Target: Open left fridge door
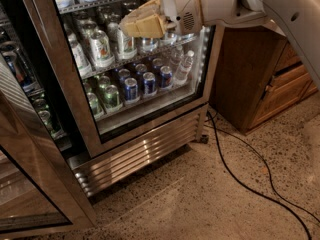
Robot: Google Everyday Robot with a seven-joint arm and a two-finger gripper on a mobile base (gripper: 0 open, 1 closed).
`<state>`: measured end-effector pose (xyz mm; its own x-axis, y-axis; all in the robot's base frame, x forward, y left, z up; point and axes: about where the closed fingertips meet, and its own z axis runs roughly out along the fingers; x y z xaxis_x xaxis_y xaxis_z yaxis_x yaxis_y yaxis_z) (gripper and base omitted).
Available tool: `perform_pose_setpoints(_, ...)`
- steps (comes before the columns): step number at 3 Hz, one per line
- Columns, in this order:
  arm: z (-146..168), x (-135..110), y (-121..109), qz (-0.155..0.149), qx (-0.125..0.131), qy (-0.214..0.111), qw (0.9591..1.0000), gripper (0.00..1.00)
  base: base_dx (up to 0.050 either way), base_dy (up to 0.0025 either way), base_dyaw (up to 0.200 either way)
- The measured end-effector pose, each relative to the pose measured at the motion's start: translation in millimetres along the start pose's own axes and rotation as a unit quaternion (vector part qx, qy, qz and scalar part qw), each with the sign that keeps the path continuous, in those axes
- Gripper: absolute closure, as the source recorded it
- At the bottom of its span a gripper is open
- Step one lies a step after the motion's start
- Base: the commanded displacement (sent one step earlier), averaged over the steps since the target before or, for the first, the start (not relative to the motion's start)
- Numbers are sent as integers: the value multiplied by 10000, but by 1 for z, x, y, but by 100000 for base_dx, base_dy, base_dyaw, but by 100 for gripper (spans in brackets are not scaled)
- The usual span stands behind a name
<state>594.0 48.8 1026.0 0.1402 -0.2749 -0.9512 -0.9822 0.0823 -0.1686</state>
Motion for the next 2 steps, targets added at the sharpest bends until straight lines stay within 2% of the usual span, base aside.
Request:
perform_pose_setpoints(1,0,0,0,0,0,0,10000,100,0,0,0)
perform_pose_setpoints(2,0,0,0,0,-1,0,10000,81,0,0,0)
